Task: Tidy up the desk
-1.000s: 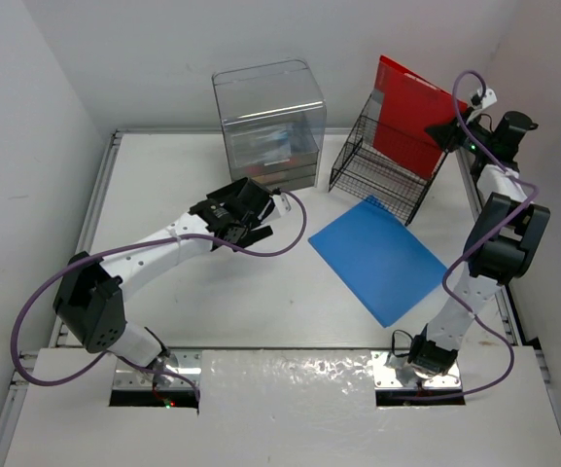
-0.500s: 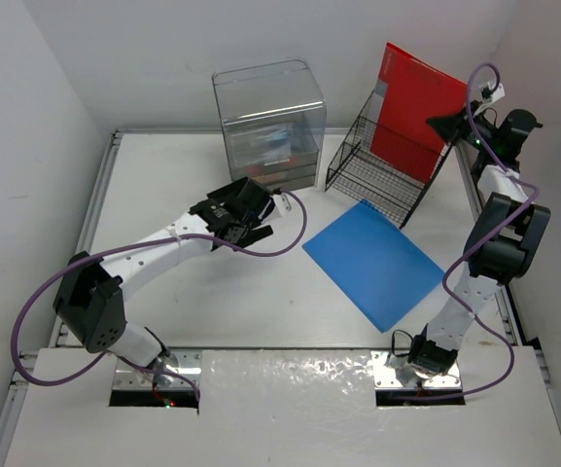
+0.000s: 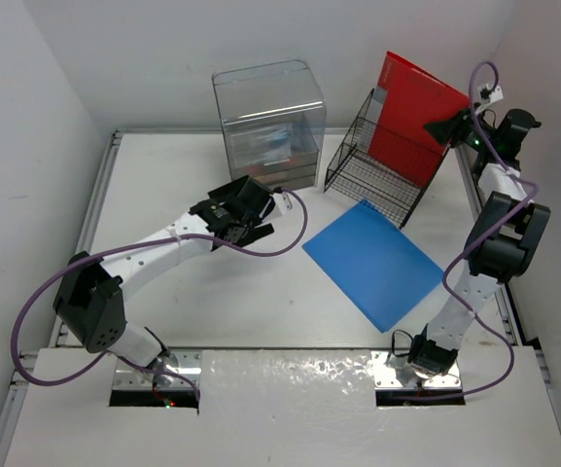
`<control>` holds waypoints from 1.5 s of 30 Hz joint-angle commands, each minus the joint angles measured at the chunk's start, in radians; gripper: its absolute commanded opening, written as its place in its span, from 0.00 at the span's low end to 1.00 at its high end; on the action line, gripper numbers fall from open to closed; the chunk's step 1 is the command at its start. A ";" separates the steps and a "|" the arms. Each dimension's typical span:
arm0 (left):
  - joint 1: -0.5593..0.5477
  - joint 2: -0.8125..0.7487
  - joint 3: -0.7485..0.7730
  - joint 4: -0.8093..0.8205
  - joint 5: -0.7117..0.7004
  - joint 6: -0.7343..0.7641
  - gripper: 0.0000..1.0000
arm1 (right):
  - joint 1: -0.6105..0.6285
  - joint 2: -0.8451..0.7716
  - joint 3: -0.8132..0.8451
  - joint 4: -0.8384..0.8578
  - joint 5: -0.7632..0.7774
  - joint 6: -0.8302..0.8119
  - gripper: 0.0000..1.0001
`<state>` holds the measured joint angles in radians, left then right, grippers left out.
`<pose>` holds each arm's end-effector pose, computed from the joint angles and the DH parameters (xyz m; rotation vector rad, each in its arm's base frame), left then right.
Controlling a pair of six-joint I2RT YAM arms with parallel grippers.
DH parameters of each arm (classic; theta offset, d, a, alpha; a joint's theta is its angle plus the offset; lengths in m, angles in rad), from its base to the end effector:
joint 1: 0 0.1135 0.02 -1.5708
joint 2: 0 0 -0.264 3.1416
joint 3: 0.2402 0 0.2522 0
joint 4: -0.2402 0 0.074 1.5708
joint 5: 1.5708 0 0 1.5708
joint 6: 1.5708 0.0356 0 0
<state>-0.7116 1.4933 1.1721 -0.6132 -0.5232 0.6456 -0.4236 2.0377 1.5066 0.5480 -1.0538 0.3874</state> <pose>0.2488 -0.1911 0.2720 1.3547 2.0205 0.6221 0.4430 -0.1658 0.2785 -0.2077 1.6040 0.7840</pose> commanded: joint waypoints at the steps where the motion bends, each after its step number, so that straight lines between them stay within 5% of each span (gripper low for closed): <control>1: 0.012 -0.024 -0.003 0.043 -0.011 -0.001 1.00 | 0.005 -0.050 0.066 -0.282 0.113 -0.257 0.42; 4: 0.014 -0.024 -0.003 0.044 -0.011 0.000 1.00 | 0.014 -0.091 0.058 -0.459 0.280 -0.375 0.60; 10: 0.012 -0.030 -0.005 0.038 -0.001 -0.003 1.00 | 0.014 -0.149 0.012 -0.467 0.633 -0.332 0.70; 14: 0.014 -0.033 -0.009 0.036 -0.001 -0.004 0.99 | 0.016 -0.166 0.015 -0.474 0.666 -0.343 0.79; 19: 0.014 -0.036 -0.014 0.035 -0.001 -0.001 1.00 | 0.042 -0.206 0.024 -0.517 0.727 -0.380 0.82; 22: 0.014 -0.042 -0.014 0.029 0.005 -0.003 1.00 | 0.055 -0.231 0.061 -0.608 0.996 -0.377 0.83; 26: 0.014 -0.047 -0.022 0.039 -0.004 -0.003 1.00 | 0.057 -0.280 0.052 -0.661 1.150 -0.322 0.83; 34: 0.011 -0.004 0.043 0.020 0.057 -0.021 1.00 | 0.066 -0.566 -0.233 -0.717 1.351 -0.220 0.95; 40: -0.077 -0.021 -0.003 0.066 -0.004 0.005 0.99 | 0.052 -0.708 -0.482 -0.726 1.091 -0.102 0.99; 45: -0.115 -0.009 0.027 0.038 0.099 -0.066 1.00 | 0.051 -0.767 -0.606 -0.723 1.112 -0.035 0.99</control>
<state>-0.8104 1.4925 1.1702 -0.5949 -0.4858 0.6350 -0.3714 1.3121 0.9409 -0.1715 0.0753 0.2779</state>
